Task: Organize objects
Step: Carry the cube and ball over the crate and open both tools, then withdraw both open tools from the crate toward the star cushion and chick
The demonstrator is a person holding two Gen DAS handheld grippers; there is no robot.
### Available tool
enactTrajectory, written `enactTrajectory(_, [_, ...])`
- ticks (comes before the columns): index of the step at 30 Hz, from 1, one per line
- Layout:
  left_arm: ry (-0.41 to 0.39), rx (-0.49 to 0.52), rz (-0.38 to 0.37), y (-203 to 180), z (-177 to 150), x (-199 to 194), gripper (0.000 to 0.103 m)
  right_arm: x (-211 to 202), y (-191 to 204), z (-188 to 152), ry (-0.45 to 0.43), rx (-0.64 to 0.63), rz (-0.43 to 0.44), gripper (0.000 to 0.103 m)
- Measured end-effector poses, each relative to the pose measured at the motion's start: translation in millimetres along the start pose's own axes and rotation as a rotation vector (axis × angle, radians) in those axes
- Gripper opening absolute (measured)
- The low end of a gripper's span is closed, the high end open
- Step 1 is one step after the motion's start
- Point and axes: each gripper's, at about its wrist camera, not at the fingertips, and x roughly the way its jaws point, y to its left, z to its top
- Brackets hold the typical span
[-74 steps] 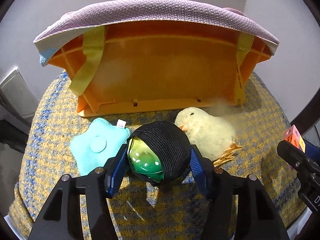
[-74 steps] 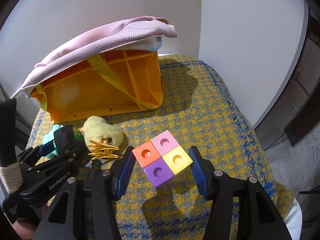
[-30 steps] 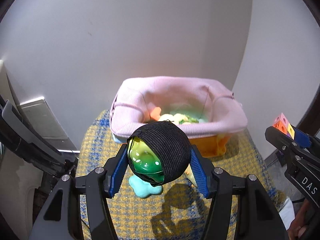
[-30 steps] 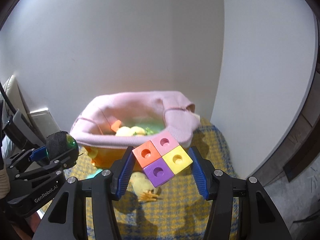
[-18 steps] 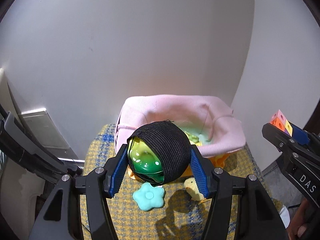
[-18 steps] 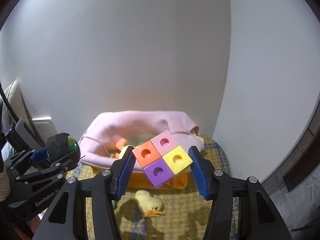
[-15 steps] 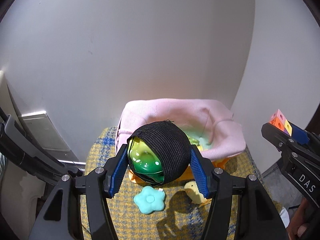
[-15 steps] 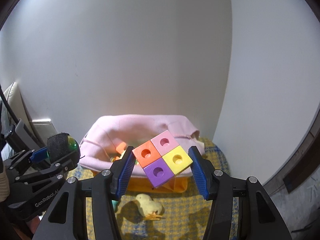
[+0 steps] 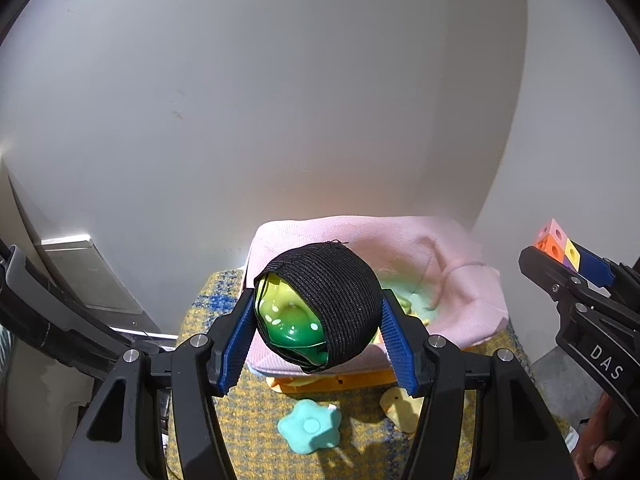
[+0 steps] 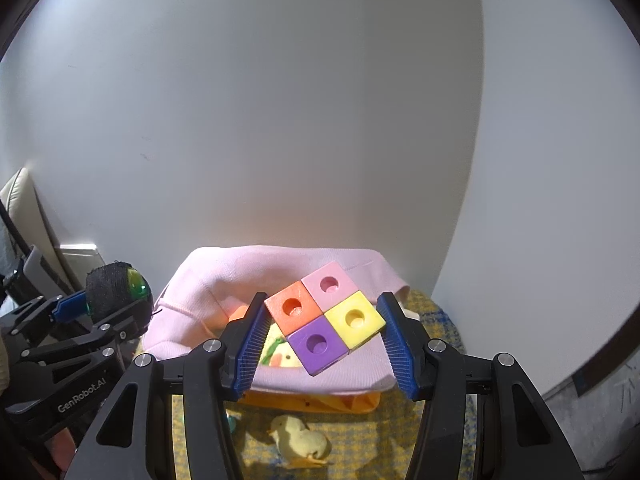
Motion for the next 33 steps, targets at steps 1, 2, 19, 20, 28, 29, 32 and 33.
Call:
enactTrajectory(1, [0.004,0.000,0.000,0.1,1.2,3.5,0.059,2.9,-0.2,0.1,0.003,0.001,0.001,0.055])
enactTrajectory(2, [0.010,-0.001,0.000,0.1,2.8,8.3,0.059,6.8,0.1,1.2,0.007,0.001,0.002,0.055])
enactTrajectory(19, [0.090,-0.014,-0.016,0.7,9.7,71.4,0.059,66.9,-5.7,3.3,0.091,0.014,0.020,0.055])
enactTrajectory(20, [0.097,-0.015,-0.018,0.7,9.4,73.8,0.060,69.9,-5.8,2.8,0.099,0.015,0.022,0.055])
enactTrajectory(28, [0.076,-0.029,0.014,4.1,10.4,68.7,0.087,68.4,-11.3,3.5,0.086,0.042,0.004,0.089])
enactTrajectory(29, [0.071,-0.031,0.015,4.8,10.9,66.1,0.088,66.5,-13.1,6.6,0.083,0.045,0.005,0.089])
enactTrajectory(32, [0.072,-0.039,0.029,7.9,11.0,61.1,0.094,64.0,-12.8,5.3,0.085,0.049,0.000,0.089])
enactTrajectory(33, [0.068,-0.042,0.028,8.9,10.4,58.8,0.094,62.2,-13.6,5.1,0.084,0.051,-0.001,0.089])
